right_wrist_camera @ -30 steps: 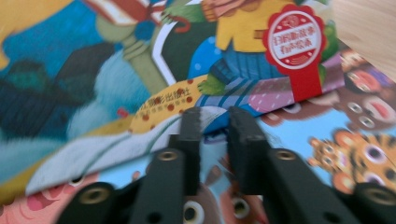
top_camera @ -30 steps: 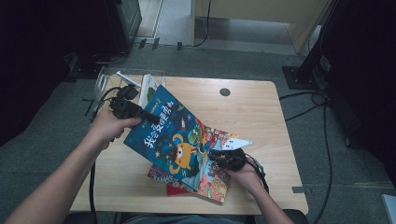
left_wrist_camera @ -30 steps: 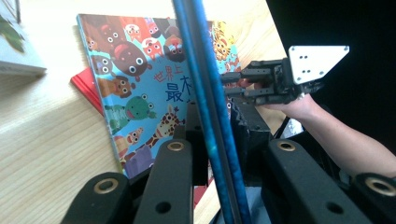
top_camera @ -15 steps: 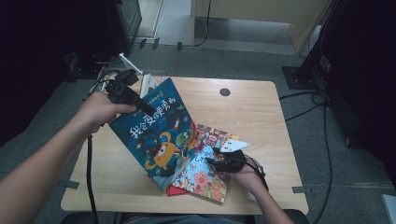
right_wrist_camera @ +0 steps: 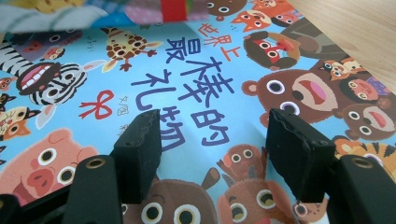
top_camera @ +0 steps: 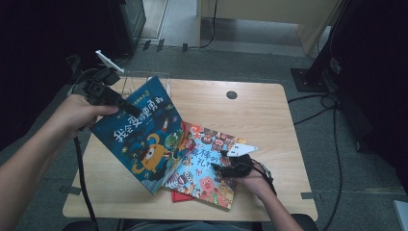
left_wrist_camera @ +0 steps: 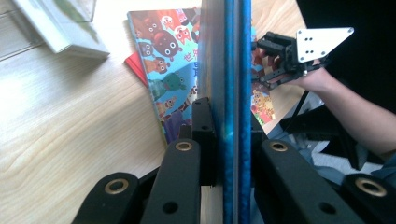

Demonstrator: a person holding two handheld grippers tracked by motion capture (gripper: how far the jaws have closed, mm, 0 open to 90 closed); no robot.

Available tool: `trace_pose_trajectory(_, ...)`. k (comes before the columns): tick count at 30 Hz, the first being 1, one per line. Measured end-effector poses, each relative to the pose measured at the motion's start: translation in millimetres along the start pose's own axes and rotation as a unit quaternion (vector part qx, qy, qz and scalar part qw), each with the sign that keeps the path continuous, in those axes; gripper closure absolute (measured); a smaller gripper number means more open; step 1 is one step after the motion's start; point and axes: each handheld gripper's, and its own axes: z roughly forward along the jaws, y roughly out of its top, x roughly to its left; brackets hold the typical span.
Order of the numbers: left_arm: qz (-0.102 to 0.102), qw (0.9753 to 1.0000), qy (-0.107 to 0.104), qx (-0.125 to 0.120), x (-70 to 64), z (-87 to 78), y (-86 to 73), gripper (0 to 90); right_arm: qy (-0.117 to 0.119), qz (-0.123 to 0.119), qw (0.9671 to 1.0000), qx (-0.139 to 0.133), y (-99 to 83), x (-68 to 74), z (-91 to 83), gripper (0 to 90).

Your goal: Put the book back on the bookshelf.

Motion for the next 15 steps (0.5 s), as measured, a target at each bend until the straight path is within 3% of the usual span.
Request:
trace_pose_trajectory(4,-0.005,0.9999,0.007,-0.008,5.8,-12.1,-11.6,83.6,0.001,0.000,0.9999,0.012,3.6,-1.3,0.8,36.1)
trace_pose_trajectory(15,-0.041,0.9988,0.022,-0.013,25.7,-32.7,-38.0,83.1,0.001,0.000,1.0000,0.009,5.6,-1.8,4.4,35.6)
